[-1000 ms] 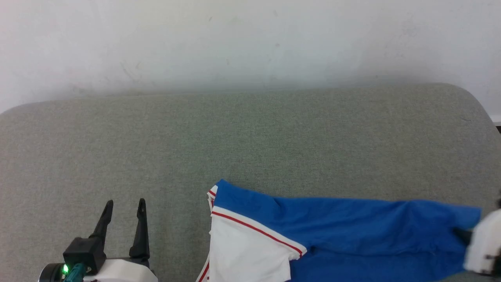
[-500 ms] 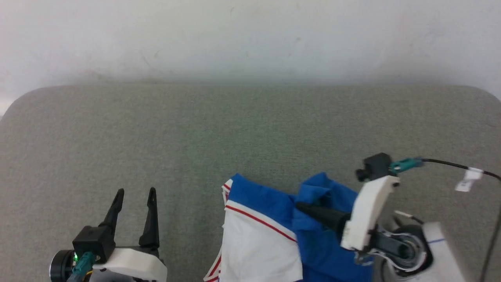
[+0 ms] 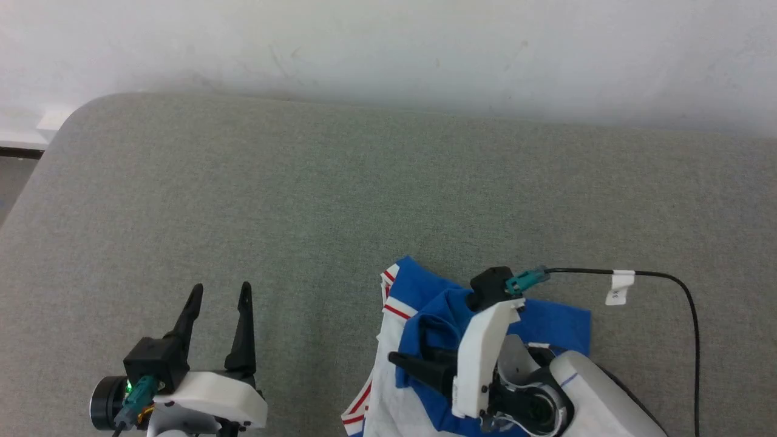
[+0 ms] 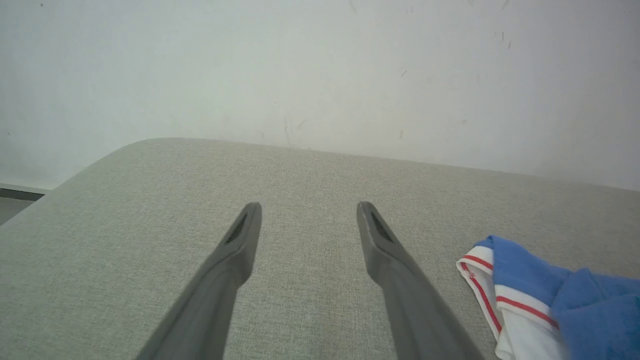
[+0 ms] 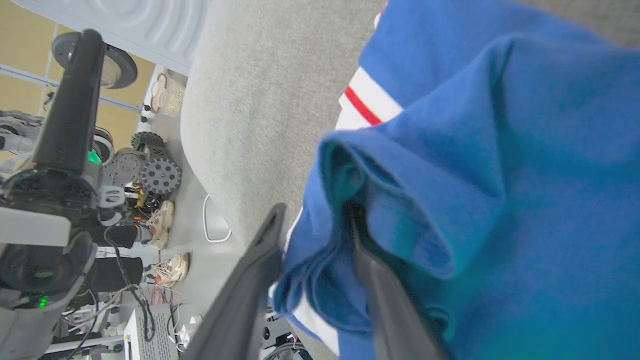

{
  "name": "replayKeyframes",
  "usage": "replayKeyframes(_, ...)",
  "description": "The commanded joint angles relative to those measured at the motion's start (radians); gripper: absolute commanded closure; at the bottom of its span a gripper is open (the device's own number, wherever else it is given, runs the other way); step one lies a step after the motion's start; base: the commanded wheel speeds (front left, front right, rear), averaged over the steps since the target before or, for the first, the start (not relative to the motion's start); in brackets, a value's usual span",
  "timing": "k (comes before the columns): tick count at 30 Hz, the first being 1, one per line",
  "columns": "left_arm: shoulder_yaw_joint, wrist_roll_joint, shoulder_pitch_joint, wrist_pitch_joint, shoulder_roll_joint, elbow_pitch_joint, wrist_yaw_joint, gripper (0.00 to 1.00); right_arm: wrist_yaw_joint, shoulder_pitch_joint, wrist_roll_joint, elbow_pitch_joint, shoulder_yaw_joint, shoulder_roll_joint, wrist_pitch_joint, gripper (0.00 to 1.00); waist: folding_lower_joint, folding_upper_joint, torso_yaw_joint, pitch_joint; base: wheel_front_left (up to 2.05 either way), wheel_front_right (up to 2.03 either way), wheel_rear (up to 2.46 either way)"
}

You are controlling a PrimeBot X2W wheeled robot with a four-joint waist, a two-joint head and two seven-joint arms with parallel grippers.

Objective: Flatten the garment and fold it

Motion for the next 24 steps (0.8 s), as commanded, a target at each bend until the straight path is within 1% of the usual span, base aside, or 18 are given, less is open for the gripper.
replayKeyframes(1, 0.005, 0.001, -0.011, -0.004, -0.004, 0.005, -0.008, 0.00, 0.000, -0.033, -0.011, 0.004, 0.029, -0.005, -0.027, 0.00, -0.0001, 0.0000, -0.001, -0.003, 0.00, 0.00, 0.00)
replayKeyframes(3, 0.009, 0.002, -0.006, -0.004, -0.003, 0.009, -0.009, 0.00, 0.000, -0.062, -0.036, -0.004, 0.088, -0.025, -0.056, 0.00, -0.0001, 0.0000, -0.008, -0.010, 0.00, 0.00, 0.00)
replayKeyframes(8, 0.004, 0.005, -0.002, -0.005, 0.002, 0.020, -0.018, 0.00, 0.000, -0.136, -0.151, -0.091, 0.268, -0.126, -0.151, 0.00, -0.0001, 0.0000, -0.031, -0.036, 0.00, 0.00, 0.00)
replayKeyframes(10, 0.001, 0.007, 0.003, -0.005, 0.003, 0.022, -0.018, 0.00, 0.000, -0.158, -0.210, -0.120, 0.320, -0.174, -0.195, 0.00, -0.0001, 0.0000, -0.045, -0.048, 0.00, 0.00, 0.00)
replayKeyframes(12, 0.000, 0.007, 0.010, -0.005, 0.003, 0.023, -0.017, 0.00, 0.000, -0.166, -0.255, -0.148, 0.336, -0.209, -0.252, 0.00, -0.0001, 0.0000, -0.062, -0.058, 0.00, 0.00, 0.00)
replayKeyframes(14, 0.003, 0.005, 0.019, -0.005, 0.004, 0.023, -0.013, 0.00, 0.000, -0.158, -0.304, -0.167, 0.311, -0.234, -0.327, 0.00, -0.0001, 0.0000, -0.082, -0.069, 0.00, 0.00, 0.00)
replayKeyframes(15, 0.005, 0.004, 0.023, -0.005, 0.005, 0.022, -0.011, 0.00, 0.000, -0.149, -0.335, -0.175, 0.283, -0.244, -0.369, 0.00, -0.0001, 0.0000, -0.092, -0.073, 0.00, 0.00, 0.00)
replayKeyframes(16, 0.005, 0.004, 0.023, -0.005, 0.005, 0.022, -0.011, 0.00, 0.000, -0.149, -0.335, -0.175, 0.283, -0.244, -0.369, 0.00, -0.0001, 0.0000, -0.092, -0.073, 0.00, 0.00, 0.00)
replayKeyframes(17, 0.010, 0.000, 0.032, -0.005, 0.009, 0.019, -0.009, 0.00, 0.000, -0.116, -0.403, -0.186, 0.207, -0.262, -0.446, 0.00, -0.0001, 0.0000, -0.112, -0.081, 0.00, 0.00, 0.00)
replayKeyframes(18, 0.010, 0.000, 0.032, -0.005, 0.009, 0.019, -0.009, 0.00, 0.000, -0.116, -0.403, -0.186, 0.207, -0.262, -0.446, 0.00, -0.0001, 0.0000, -0.112, -0.081, 0.00, 0.00, 0.00)
replayKeyframes(21, 0.014, -0.003, 0.044, -0.005, 0.012, 0.015, -0.005, 0.00, 0.000, -0.036, -0.493, -0.219, 0.049, -0.276, -0.543, 0.00, -0.0001, 0.0000, -0.136, -0.089, 0.00, 0.00, 0.00)
replayKeyframes(24, 0.023, -0.008, 0.054, -0.005, 0.017, 0.009, -0.001, 0.00, 0.000, 0.062, -0.564, -0.280, -0.116, -0.279, -0.599, 0.00, -0.0001, 0.0000, -0.159, -0.096, 0.00, 0.00, 0.00)
